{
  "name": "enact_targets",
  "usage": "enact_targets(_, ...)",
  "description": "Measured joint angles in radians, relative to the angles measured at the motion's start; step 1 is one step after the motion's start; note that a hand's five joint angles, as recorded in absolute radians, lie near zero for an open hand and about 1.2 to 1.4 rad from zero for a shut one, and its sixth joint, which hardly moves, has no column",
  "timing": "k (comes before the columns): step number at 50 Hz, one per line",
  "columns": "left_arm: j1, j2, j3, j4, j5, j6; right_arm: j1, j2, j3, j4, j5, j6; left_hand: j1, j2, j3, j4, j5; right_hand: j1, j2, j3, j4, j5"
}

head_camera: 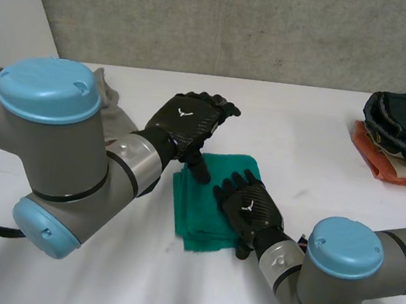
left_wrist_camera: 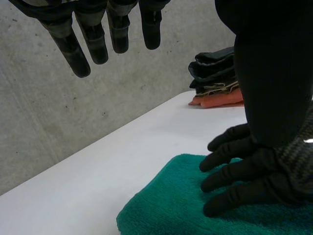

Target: Fold the laundry.

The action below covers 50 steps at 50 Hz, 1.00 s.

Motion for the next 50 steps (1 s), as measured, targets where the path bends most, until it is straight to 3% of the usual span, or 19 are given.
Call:
enact_targets(15, 0.003, -0.003, -0.001, 0.0, -0.003, 0.004, -0.003, 0.022, -0.077, -0.003, -0.002, -0.01, 0.0, 0.0, 0.0, 0.0, 0.0, 0.005, 0.018, 0.046, 0.043, 0.047)
enact_targets(19, 0.004, -0.002, -0.006, 0.0, -0.003, 0.003, -0.001, 0.046, -0.109, -0.002, -0.004, -0.008, 0.0, 0.0, 0.0, 0.0, 0.0, 0.294, 0.292, 0.304, 0.302, 0.281)
enact_targets(23, 0.004, -0.002, -0.011, 0.0, -0.003, 0.003, -0.001, 0.076, -0.147, 0.002, -0.007, -0.007, 0.0, 0.0, 0.0, 0.0, 0.0, 0.724, 0.787, 0.787, 0.785, 0.737)
enact_targets(25, 0.005, -0.001, -0.013, 0.001, -0.003, 0.003, -0.001, 0.085, -0.162, 0.001, -0.009, -0.004, 0.0, 0.0, 0.0, 0.0, 0.0, 0.8, 0.925, 0.927, 0.928, 0.879)
enact_targets(39, 0.004, 0.026, 0.019, 0.007, 0.0, 0.002, -0.115, -0.026, -0.306, 0.01, -0.024, 0.065, 0.0, 0.0, 0.0, 0.0, 0.0, 0.8, 0.934, 0.961, 0.984, 0.891)
enact_targets(45, -0.006, 0.041, 0.067, 0.01, 0.001, 0.001, -0.22, -0.093, -0.44, 0.02, -0.089, 0.081, 0.0, 0.0, 0.0, 0.0, 0.0, 0.8, 0.934, 0.965, 0.985, 0.895)
enact_targets(50, -0.042, 0.045, 0.138, 0.01, 0.002, -0.007, -0.376, -0.109, -0.62, 0.023, -0.168, 0.173, 0.0, 0.0, 0.0, 0.0, 0.0, 0.8, 0.934, 0.966, 0.986, 0.897)
